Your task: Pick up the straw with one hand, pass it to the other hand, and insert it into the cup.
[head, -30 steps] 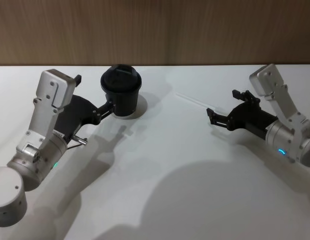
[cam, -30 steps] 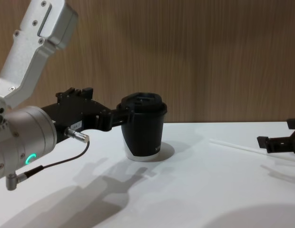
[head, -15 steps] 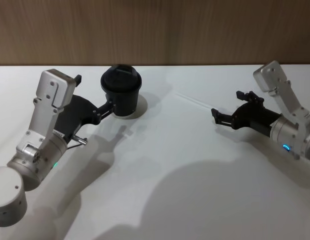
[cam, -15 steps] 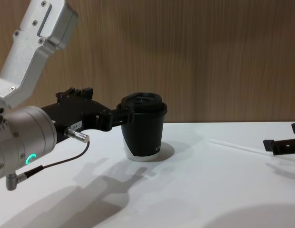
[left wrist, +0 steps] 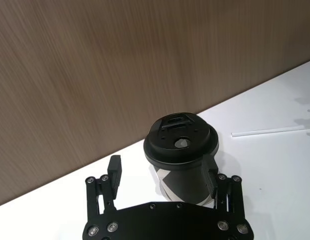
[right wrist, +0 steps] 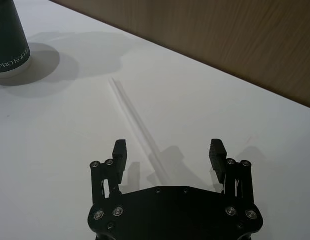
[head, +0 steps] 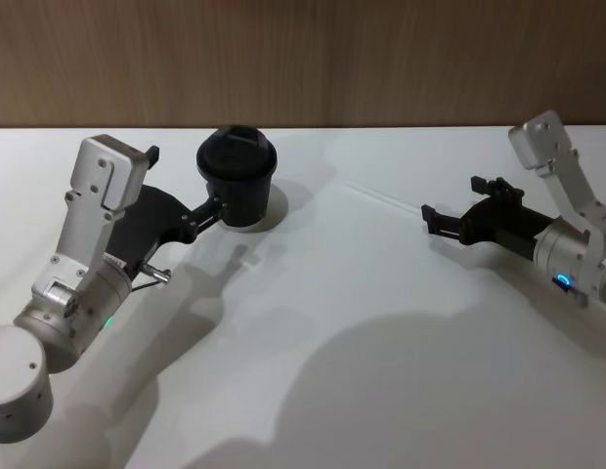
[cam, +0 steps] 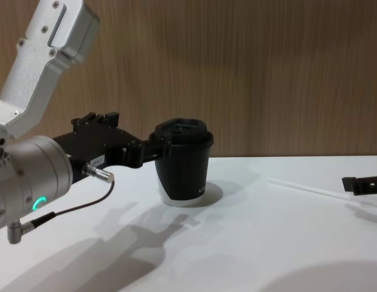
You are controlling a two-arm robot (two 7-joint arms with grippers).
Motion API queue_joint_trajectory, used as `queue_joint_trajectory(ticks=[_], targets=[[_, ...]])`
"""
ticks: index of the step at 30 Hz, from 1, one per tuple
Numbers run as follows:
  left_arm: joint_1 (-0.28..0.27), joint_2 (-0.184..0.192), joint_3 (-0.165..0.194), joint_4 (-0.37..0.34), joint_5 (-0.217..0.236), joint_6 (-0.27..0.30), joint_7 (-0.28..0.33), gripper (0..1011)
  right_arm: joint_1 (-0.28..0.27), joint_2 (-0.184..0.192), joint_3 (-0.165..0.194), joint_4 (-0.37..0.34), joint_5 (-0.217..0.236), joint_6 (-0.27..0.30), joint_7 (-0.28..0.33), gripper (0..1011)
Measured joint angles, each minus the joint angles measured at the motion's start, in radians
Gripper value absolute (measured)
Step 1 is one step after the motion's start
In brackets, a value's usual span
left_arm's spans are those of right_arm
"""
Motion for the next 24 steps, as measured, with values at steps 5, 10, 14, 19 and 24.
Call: queue_joint_trajectory(ticks=[5, 10, 14, 19, 24], targets=[[0.000, 0.000, 0.000, 0.000, 0.000, 0.000, 0.000, 1002, 0.009, -0.005, 0.001, 0.019, 0.012, 0.003, -0.001, 1001], [0.000, 0.000, 0.000, 0.000, 0.000, 0.000, 0.000, 1002, 0.015, -0.006, -0.003, 0.032, 0.020, 0.007, 0.002, 1001], [0.000, 0.000, 0.000, 0.000, 0.000, 0.000, 0.000, 1002, 0.018, -0.005, -0.009, 0.041, 0.023, 0.008, 0.009, 1001], [0.000, 0.000, 0.000, 0.000, 0.000, 0.000, 0.000, 1001, 0.022, 0.000, -0.020, 0.051, 0.026, 0.009, 0.018, 1001], [0.000, 0.000, 0.000, 0.000, 0.000, 0.000, 0.000, 1002, 0.024, 0.003, -0.028, 0.060, 0.028, 0.009, 0.024, 1001]])
